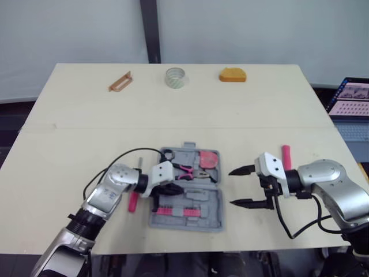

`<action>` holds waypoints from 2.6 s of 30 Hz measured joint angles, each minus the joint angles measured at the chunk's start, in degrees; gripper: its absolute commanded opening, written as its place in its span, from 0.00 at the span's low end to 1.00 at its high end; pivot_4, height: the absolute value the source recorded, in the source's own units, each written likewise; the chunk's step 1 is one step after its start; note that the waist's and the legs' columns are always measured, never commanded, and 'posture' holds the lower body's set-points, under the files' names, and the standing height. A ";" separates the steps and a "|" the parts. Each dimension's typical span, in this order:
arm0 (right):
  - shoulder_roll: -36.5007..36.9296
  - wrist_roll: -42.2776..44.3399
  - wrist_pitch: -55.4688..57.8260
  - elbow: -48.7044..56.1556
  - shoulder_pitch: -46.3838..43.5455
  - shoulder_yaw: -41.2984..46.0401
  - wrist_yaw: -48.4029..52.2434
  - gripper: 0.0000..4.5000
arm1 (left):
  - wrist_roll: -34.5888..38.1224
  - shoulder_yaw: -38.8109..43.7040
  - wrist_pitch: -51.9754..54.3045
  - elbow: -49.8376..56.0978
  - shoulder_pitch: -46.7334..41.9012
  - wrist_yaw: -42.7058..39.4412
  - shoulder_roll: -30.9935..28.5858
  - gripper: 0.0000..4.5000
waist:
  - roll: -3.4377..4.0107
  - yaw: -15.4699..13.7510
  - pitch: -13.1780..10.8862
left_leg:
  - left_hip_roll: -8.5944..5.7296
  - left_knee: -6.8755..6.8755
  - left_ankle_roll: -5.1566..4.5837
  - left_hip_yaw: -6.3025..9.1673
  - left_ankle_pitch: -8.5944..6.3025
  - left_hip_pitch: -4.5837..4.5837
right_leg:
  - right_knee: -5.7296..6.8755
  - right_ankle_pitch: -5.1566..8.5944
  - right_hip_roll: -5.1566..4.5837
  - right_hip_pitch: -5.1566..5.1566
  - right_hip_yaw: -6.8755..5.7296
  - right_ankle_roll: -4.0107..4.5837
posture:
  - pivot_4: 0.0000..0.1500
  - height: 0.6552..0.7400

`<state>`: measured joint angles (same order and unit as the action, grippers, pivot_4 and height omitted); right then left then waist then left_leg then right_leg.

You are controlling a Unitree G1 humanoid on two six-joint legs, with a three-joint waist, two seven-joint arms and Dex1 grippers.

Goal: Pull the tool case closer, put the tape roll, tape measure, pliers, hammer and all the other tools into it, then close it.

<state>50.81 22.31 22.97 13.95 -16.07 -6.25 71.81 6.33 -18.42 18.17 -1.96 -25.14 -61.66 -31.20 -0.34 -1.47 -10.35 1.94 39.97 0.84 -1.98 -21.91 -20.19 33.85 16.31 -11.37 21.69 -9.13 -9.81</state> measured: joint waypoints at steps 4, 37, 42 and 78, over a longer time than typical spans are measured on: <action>0.00 -0.01 -0.01 0.00 -0.16 0.00 0.00 1.00 | -1.27 -0.04 -1.06 -1.44 -1.21 0.63 -0.07 0.01 | 0.00 0.07 0.00 | 0.00 -0.01 0.00 0.00 0.00 0.01 | 0.00 0.00 0.00 0.00 0.00 0.00 | 1.00 1.00; 0.45 -0.13 -0.13 0.00 0.16 0.05 0.00 1.00 | -4.42 -2.58 -4.79 -2.85 -0.78 1.24 0.92 0.01 | 0.00 0.03 0.00 | 0.00 0.00 0.00 0.00 0.00 0.01 | -0.01 -0.01 0.00 -0.01 0.00 -0.01 | 1.00 1.00; 0.45 -0.21 -0.15 0.00 0.28 0.05 0.00 1.00 | -5.44 -3.03 -6.57 -2.54 -0.38 1.65 0.86 0.01 | 0.00 0.04 0.01 | 0.00 -0.01 0.00 0.00 0.00 0.01 | -0.01 -0.01 0.00 -0.01 0.00 -0.01 | 1.00 1.00; 0.45 -0.97 -0.46 -0.29 -0.23 0.05 -0.06 1.00 | -13.36 -7.25 -20.31 -3.32 0.72 2.84 -0.24 0.01 | 0.32 -0.06 0.38 | -0.01 -0.01 -0.01 0.00 0.00 0.13 | -0.03 -0.01 0.00 -0.16 0.00 -0.01 | 1.00 1.00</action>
<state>51.26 21.34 22.51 13.66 -16.30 -6.20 71.75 -7.03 -25.67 -2.14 -5.28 -24.41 -58.82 -31.45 -0.02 -1.53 -9.96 1.93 39.96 0.83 -1.98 -21.91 -20.06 33.82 16.31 -11.38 21.52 -9.12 -9.81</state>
